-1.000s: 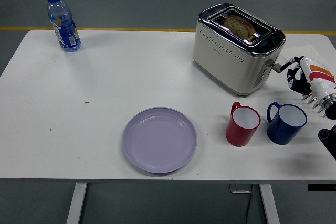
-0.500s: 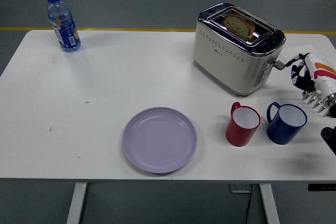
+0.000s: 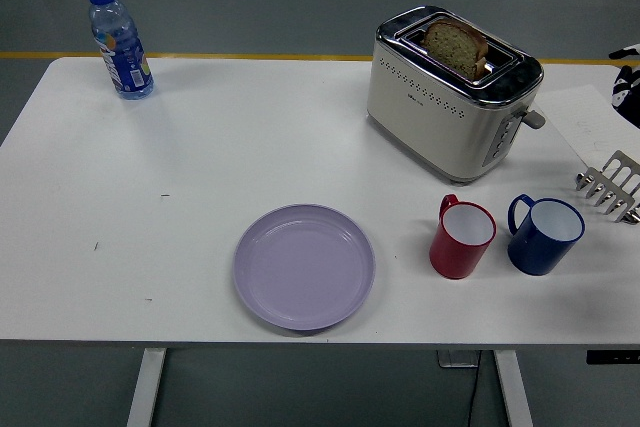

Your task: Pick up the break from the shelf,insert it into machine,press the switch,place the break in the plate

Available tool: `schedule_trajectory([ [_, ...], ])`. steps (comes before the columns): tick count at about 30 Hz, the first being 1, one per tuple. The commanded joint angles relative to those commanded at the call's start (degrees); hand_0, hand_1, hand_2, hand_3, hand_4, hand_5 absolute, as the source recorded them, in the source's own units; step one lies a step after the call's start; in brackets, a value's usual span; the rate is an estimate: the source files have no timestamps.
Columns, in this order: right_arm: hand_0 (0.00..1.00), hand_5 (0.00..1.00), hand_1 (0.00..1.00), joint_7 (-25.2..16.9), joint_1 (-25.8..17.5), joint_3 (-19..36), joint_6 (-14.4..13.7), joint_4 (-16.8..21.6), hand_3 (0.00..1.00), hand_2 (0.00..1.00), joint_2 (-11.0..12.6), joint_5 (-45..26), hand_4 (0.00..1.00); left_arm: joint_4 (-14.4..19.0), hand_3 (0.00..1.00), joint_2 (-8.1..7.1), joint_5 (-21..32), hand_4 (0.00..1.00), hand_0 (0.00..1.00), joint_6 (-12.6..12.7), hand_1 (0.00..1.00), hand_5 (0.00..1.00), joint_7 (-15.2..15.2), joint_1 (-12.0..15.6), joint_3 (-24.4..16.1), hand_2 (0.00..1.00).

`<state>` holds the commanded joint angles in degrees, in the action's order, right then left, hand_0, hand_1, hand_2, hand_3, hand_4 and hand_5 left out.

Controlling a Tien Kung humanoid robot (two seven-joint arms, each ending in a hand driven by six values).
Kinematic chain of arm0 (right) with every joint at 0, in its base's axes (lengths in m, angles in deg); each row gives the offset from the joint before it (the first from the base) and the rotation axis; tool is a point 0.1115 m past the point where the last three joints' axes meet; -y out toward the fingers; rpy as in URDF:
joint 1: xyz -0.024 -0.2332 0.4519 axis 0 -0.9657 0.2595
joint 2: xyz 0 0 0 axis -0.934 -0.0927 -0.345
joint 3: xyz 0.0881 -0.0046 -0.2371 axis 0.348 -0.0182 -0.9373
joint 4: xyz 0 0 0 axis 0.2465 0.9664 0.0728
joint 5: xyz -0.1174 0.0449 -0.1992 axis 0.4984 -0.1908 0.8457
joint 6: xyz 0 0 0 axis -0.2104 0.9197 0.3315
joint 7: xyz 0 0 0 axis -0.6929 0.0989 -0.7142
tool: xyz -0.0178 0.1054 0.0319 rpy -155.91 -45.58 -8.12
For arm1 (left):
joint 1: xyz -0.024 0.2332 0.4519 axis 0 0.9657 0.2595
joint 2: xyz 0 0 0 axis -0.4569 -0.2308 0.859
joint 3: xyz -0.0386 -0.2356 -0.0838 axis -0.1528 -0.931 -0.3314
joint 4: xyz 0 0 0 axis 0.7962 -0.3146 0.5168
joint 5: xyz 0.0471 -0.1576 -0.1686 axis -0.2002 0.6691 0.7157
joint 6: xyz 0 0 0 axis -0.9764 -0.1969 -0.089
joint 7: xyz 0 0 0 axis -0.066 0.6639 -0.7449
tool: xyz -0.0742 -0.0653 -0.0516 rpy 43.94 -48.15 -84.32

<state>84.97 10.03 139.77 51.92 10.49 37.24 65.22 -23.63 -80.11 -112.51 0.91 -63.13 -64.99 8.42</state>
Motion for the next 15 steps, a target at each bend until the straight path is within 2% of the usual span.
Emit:
schedule_trajectory([
  [2,0.705,0.016,0.654,0.2,1.0,-0.58,0.96,0.8,0.871,0.778,0.28,-0.59,0.562,0.0,0.717,0.0,0.04,0.434,0.704,-0.01,0.78,0.949,-0.01,-0.04,0.06,0.801],
  [3,0.863,0.098,0.782,0.33,1.49,-0.87,1.45,1.08,0.897,0.904,0.37,-0.75,0.689,0.0,0.717,0.0,0.06,0.434,0.704,-0.01,0.78,0.949,-0.01,-0.05,0.1,0.801],
  [8,0.863,0.098,0.782,0.79,4.71,-3.12,3.62,1.3,0.897,0.904,0.26,-2.26,0.689,0.0,0.717,0.0,0.2,0.434,0.704,-0.01,0.78,0.949,-0.04,-0.13,0.3,0.801],
  [11,0.88,0.097,0.798,1.08,8.84,-6.25,3.68,-0.16,0.876,0.899,-0.84,-2.21,0.699,0.0,0.717,0.0,0.4,0.434,0.705,0.03,0.78,0.948,-0.06,-0.16,0.51,0.801],
  [13,0.88,0.097,0.798,1.1,9.27,-6.52,3.66,-0.32,0.876,0.899,-0.96,-2.18,0.699,0.0,0.717,0.0,0.43,0.434,0.705,0.04,0.78,0.948,-0.06,-0.16,0.54,0.801],
  [14,0.88,0.097,0.798,1.39,10.81,-7.6,3.68,-1.42,0.876,0.899,-1.92,-1.66,0.699,0.0,0.717,0.0,0.76,0.434,0.705,0.09,0.78,0.948,-0.04,-0.17,0.94,0.801],
  [15,0.849,0.112,0.771,1.81,12.22,-8.55,3.84,-2.41,0.849,0.823,-2.78,-1.08,0.728,0.0,0.717,0.0,0.95,0.434,0.705,0.15,0.776,0.947,-0.04,-0.18,1.12,0.801],
])
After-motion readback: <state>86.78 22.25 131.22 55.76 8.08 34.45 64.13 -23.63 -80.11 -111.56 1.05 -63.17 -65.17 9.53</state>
